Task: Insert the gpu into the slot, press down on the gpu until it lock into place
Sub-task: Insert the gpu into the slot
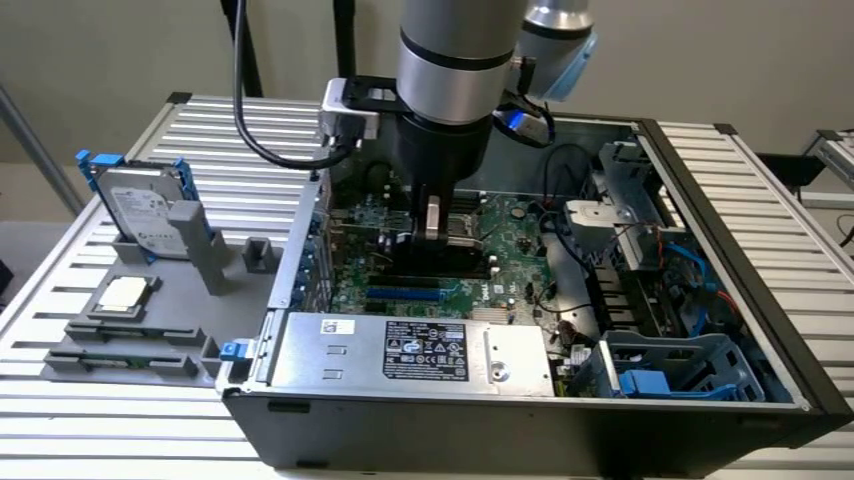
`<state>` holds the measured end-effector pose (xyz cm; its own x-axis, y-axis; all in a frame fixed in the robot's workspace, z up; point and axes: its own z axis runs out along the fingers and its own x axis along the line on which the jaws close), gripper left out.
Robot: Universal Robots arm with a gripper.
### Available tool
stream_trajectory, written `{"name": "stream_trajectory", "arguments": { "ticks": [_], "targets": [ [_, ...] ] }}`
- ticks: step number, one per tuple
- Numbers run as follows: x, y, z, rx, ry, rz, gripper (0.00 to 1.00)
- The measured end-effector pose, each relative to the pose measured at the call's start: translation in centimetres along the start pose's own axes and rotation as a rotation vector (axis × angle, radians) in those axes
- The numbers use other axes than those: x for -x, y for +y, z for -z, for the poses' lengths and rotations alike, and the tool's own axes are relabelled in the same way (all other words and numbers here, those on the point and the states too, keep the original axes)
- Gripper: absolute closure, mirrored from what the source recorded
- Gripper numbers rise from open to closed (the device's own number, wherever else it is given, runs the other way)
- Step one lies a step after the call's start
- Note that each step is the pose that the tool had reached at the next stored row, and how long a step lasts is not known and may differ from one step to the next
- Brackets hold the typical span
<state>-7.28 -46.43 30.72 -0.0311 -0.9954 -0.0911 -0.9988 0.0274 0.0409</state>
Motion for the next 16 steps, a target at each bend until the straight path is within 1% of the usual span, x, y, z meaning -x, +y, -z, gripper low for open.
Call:
{"name": "stream_trajectory", "arguments": {
  "ticks": [8, 14, 16],
  "targets": [
    [0.1, 0.32, -1.47, 0.0, -0.0001, 0.0, 0.74],
    [0.0, 0.33, -2.56, -0.0001, -0.0002, 0.0, 0.74],
    [0.0, 0.32, -2.77, 0.0, -0.0001, 0.0, 0.74]
  ]
}}
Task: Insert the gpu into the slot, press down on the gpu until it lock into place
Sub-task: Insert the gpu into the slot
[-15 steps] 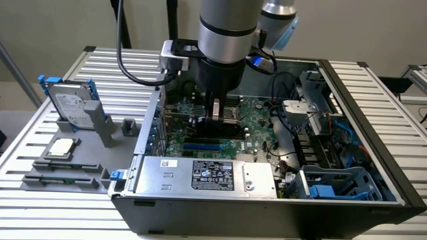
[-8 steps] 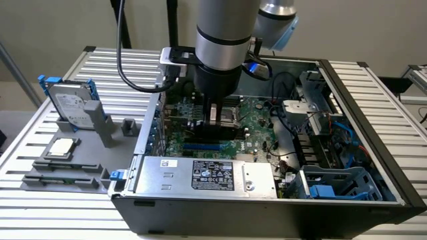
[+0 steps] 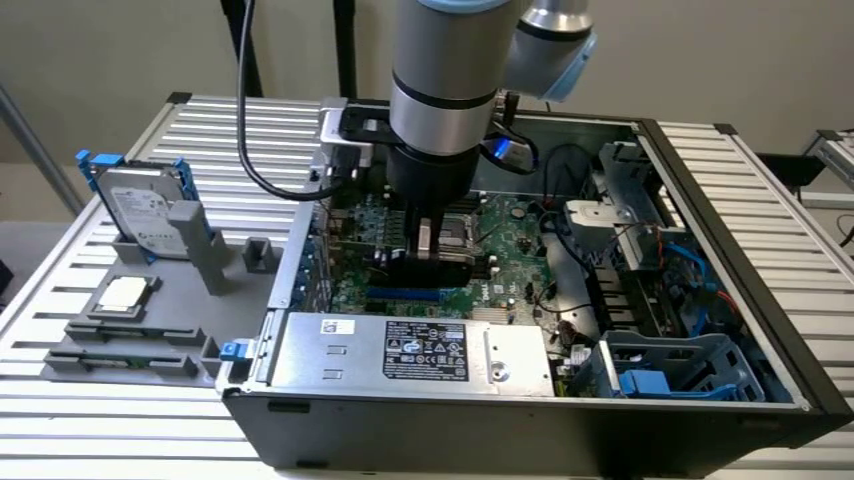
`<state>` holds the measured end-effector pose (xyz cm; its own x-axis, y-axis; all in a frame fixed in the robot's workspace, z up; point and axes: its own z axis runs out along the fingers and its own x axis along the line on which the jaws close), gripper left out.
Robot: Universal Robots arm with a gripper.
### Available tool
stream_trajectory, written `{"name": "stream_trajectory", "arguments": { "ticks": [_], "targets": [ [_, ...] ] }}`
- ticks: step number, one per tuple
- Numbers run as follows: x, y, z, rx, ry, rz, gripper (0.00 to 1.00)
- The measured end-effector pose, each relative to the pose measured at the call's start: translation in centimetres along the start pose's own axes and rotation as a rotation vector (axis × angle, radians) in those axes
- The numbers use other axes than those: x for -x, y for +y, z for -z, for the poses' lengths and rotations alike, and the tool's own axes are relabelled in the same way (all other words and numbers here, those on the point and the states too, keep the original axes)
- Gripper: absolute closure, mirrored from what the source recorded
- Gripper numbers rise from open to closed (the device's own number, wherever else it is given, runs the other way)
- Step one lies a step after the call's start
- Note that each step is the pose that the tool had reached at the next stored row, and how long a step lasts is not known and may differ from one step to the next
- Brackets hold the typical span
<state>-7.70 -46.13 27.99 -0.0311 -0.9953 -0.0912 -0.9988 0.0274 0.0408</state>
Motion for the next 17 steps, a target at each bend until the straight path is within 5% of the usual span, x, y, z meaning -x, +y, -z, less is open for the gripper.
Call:
{"name": "stream_trajectory", "arguments": {
  "ticks": [17],
  "targets": [
    [0.15, -0.03, -0.84, 0.0012, 0.0024, 0.002, 0.74]
  ]
}}
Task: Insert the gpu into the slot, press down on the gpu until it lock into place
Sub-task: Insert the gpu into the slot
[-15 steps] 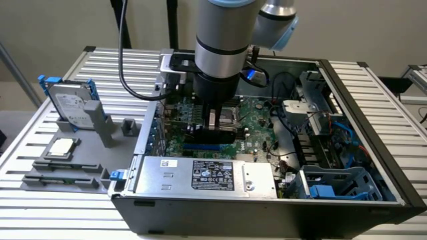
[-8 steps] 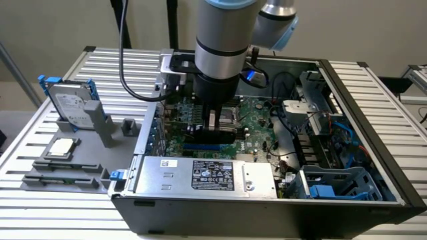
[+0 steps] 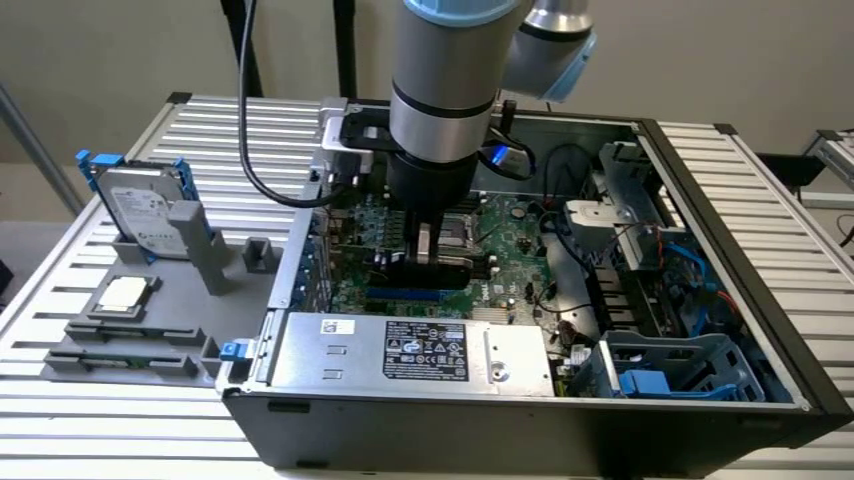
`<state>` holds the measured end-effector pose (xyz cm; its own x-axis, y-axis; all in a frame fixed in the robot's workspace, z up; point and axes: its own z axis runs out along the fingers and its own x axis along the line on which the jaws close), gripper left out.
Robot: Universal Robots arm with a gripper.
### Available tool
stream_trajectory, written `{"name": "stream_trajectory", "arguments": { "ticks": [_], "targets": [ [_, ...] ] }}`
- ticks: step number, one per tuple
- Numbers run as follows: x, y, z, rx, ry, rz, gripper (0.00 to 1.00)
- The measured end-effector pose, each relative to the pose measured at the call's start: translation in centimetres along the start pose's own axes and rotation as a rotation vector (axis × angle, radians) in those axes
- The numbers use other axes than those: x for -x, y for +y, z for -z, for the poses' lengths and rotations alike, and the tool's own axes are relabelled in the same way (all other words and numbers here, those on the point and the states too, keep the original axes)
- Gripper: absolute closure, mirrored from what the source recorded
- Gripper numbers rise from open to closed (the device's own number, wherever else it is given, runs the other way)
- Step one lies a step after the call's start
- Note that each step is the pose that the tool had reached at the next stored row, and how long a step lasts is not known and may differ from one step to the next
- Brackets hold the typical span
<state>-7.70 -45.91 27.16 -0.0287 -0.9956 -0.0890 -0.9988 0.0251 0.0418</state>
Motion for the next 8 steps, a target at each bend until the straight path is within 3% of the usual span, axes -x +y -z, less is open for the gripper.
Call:
{"name": "stream_trajectory", "arguments": {
  "ticks": [8],
  "targets": [
    [0.0, -0.02, -0.56, 0.002, 0.0077, 0.004, 0.74]
  ]
}}
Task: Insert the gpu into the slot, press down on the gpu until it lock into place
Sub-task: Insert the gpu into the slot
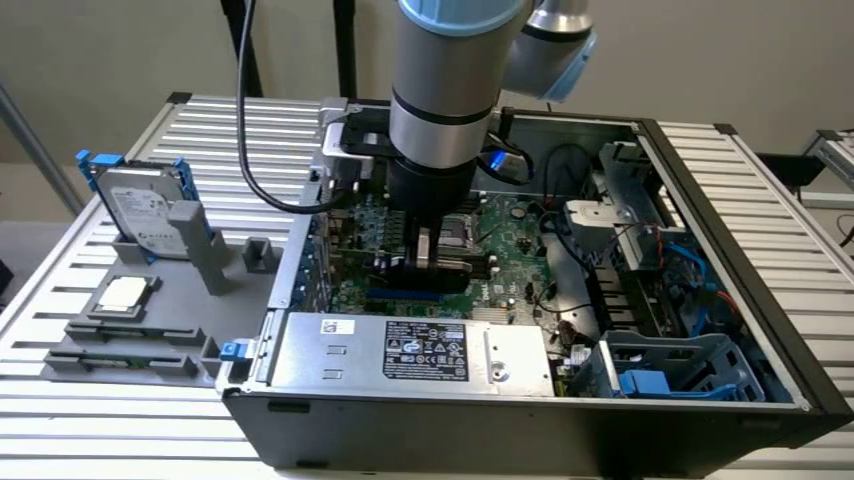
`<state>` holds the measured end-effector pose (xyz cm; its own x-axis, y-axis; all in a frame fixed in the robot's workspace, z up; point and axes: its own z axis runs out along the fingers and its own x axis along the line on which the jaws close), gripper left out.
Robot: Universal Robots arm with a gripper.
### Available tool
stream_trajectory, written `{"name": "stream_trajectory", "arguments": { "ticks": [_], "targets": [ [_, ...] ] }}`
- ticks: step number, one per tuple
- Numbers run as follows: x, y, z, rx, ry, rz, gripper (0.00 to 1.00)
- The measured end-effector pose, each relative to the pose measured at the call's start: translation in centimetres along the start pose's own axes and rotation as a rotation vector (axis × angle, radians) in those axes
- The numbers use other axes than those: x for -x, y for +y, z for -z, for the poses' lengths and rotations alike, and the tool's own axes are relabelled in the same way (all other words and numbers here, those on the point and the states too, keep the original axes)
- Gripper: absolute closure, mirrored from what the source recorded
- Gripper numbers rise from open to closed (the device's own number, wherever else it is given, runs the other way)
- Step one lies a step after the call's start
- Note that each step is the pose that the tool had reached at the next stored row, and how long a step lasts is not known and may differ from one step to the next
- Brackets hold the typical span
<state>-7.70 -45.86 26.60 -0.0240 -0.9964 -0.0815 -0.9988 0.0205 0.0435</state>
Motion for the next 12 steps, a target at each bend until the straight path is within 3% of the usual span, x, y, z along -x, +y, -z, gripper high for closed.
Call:
{"name": "stream_trajectory", "arguments": {
  "ticks": [12],
  "targets": [
    [0.3, -0.01, -0.33, 0.0042, 0.0112, 0.006, 0.74]
  ]
}}
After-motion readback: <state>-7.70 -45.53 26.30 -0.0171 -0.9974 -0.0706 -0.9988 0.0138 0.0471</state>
